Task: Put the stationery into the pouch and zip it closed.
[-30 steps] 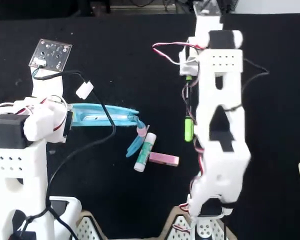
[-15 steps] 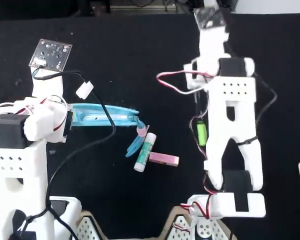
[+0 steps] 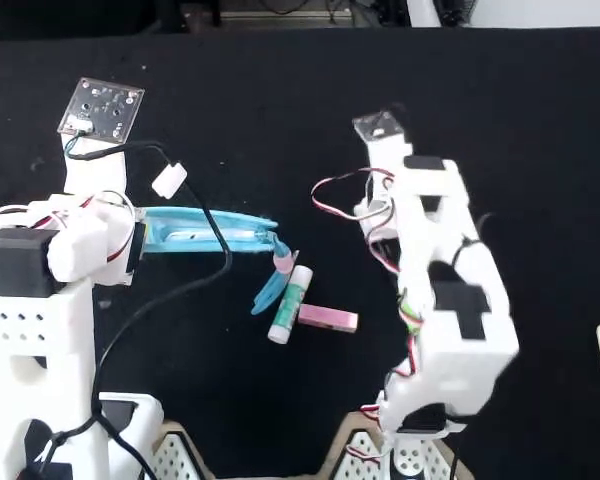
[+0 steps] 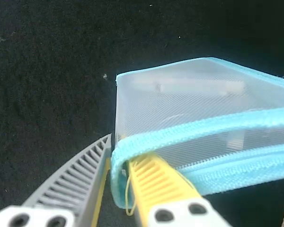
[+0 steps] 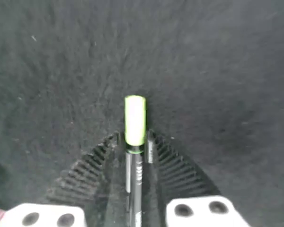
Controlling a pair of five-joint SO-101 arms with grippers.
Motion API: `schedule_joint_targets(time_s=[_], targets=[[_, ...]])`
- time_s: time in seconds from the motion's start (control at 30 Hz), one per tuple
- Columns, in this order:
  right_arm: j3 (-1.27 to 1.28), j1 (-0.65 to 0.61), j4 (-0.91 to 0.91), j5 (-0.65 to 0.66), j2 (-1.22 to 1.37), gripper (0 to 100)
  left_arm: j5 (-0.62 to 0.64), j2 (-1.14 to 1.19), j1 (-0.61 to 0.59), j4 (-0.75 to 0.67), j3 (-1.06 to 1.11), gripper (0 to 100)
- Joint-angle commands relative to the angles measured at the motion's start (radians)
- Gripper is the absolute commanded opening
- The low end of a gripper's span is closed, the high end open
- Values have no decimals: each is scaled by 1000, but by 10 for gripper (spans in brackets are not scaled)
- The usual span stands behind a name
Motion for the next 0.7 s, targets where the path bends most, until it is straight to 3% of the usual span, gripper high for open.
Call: schedule_joint_targets(time_s=[0.0, 0.23, 0.67], targets=[[-191, 14, 118, 8, 110, 89, 8, -14, 4, -11, -4, 30], [-553, 14, 362, 8, 364, 90, 8, -14, 4, -11, -2, 30], [-1007, 11, 566, 9, 628, 87, 6, -14, 4, -11, -2, 30]])
